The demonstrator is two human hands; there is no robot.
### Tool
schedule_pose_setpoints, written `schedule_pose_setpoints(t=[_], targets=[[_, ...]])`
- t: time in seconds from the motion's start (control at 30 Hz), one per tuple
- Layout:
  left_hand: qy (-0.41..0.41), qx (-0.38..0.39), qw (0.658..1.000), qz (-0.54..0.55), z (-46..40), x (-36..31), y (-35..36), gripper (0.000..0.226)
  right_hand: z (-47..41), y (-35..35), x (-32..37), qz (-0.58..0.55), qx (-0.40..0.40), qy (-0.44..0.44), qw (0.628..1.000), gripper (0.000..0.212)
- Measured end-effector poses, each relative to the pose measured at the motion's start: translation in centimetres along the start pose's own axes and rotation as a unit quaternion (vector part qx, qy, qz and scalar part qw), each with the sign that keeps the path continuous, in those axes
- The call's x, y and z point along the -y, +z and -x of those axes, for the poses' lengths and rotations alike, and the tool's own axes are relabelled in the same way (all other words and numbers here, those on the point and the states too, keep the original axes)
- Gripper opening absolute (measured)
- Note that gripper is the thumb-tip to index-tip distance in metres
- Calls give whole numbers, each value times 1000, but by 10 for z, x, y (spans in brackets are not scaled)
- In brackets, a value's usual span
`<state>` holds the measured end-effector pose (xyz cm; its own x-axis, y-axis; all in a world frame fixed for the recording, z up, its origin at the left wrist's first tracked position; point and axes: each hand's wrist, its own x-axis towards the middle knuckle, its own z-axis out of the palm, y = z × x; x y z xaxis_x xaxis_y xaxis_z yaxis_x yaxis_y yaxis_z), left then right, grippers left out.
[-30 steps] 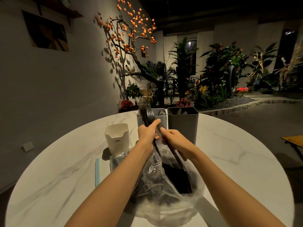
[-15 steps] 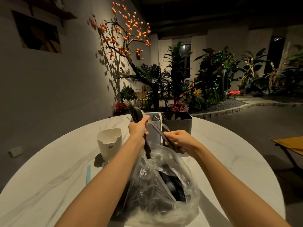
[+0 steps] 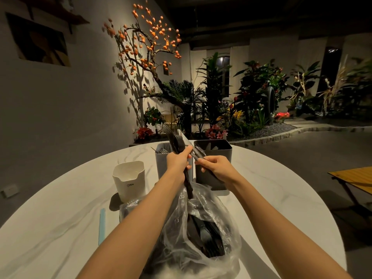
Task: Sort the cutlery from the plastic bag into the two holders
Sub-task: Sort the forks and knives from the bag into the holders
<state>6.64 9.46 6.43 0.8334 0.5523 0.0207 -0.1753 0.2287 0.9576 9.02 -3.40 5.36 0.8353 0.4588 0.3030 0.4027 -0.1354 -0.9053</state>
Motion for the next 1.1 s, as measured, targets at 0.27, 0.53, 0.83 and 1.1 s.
schedule_pose_setpoints(t=[0.27, 0.53, 0.83, 1.1], targets=[[6, -46, 998, 42, -6, -10, 10, 17, 0, -17, 0, 3, -45, 25, 999, 37], [3, -80, 994, 69, -11, -12, 12, 24, -1, -18, 3, 13, 0, 45, 999, 34], [69, -155, 975, 147, -5, -33, 21, 28, -9, -27, -12, -52, -98, 102, 989, 42], [107, -164, 977, 88, -4, -20, 33, 32, -10, -23, -17, -78, -70, 141, 984, 39]])
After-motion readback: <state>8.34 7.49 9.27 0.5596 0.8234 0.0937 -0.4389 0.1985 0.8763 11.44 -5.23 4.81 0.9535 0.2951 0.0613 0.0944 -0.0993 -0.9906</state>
